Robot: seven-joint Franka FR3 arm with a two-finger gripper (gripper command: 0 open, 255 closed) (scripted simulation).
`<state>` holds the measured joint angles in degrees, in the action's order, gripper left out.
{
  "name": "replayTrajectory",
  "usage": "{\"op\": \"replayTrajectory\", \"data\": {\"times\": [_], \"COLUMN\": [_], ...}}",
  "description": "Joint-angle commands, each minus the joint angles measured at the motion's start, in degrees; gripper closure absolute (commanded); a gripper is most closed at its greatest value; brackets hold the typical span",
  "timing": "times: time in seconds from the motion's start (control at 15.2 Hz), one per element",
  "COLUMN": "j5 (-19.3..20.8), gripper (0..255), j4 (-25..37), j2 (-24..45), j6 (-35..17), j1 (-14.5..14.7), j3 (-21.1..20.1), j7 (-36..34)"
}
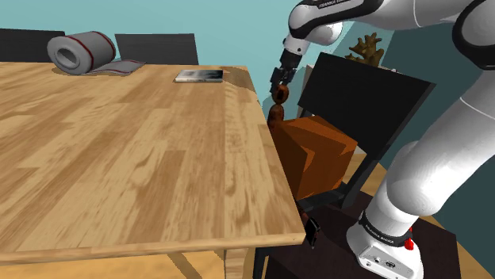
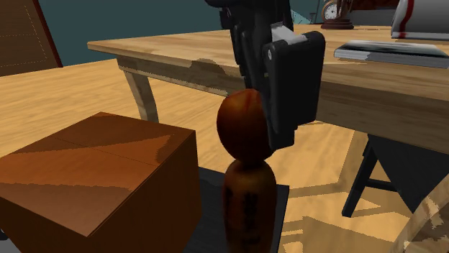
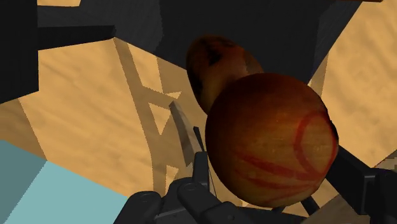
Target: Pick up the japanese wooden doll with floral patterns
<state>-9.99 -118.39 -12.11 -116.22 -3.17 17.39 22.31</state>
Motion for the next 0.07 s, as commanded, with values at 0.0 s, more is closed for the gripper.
{"op": "replayTrajectory", "data": {"times": [0.0], "j5": [0.07], "gripper": [255], "j4": [0.51], "j2": [-0.09], "j6": [0.53], "j1": [0.01], "j3": [-0.04], "j7": [-0.17]}}
